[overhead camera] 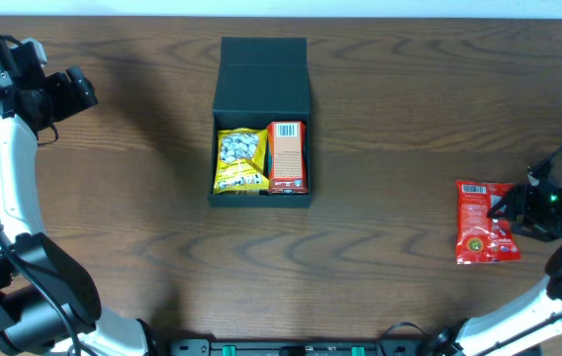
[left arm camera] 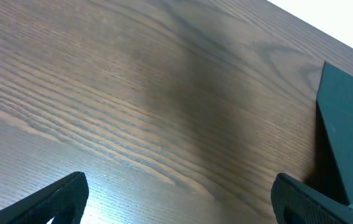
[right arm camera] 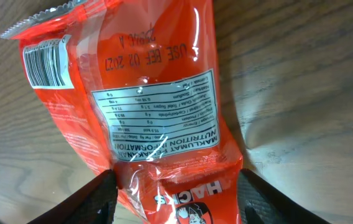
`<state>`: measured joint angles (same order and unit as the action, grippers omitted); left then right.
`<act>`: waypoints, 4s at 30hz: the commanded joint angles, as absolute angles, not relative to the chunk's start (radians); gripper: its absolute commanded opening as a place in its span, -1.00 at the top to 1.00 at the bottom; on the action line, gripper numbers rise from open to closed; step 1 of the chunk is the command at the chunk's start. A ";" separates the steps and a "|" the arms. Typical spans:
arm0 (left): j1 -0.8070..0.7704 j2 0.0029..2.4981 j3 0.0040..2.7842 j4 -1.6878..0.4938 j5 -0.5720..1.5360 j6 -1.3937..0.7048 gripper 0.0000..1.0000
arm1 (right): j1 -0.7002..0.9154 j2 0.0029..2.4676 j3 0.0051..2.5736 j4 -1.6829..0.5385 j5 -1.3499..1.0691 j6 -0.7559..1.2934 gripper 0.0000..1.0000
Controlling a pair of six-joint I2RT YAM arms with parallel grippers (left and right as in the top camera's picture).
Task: Pack container
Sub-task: 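Move the right gripper to the red snack bag on the right, then grasp the red snack bag with the right gripper, then lift and carry the red snack bag over the black box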
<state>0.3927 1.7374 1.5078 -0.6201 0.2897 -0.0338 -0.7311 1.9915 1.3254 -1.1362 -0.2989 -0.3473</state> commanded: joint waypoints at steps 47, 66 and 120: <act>0.398 1.745 1.514 -0.605 0.309 -0.049 -0.91 | -0.535 1.708 1.479 -1.174 -0.303 -0.221 0.97; 0.398 1.745 1.514 -0.625 0.308 -0.022 -0.90 | -0.859 1.980 1.475 -1.255 -0.237 -0.210 -0.51; 0.398 1.745 1.514 -0.594 0.315 -0.060 -0.91 | -0.068 2.117 2.449 -1.454 -0.538 -0.299 0.97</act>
<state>0.3927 1.7374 1.5078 -0.5949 0.3111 -0.0525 -0.1326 2.1292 2.3604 -1.4502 -0.4427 -0.2962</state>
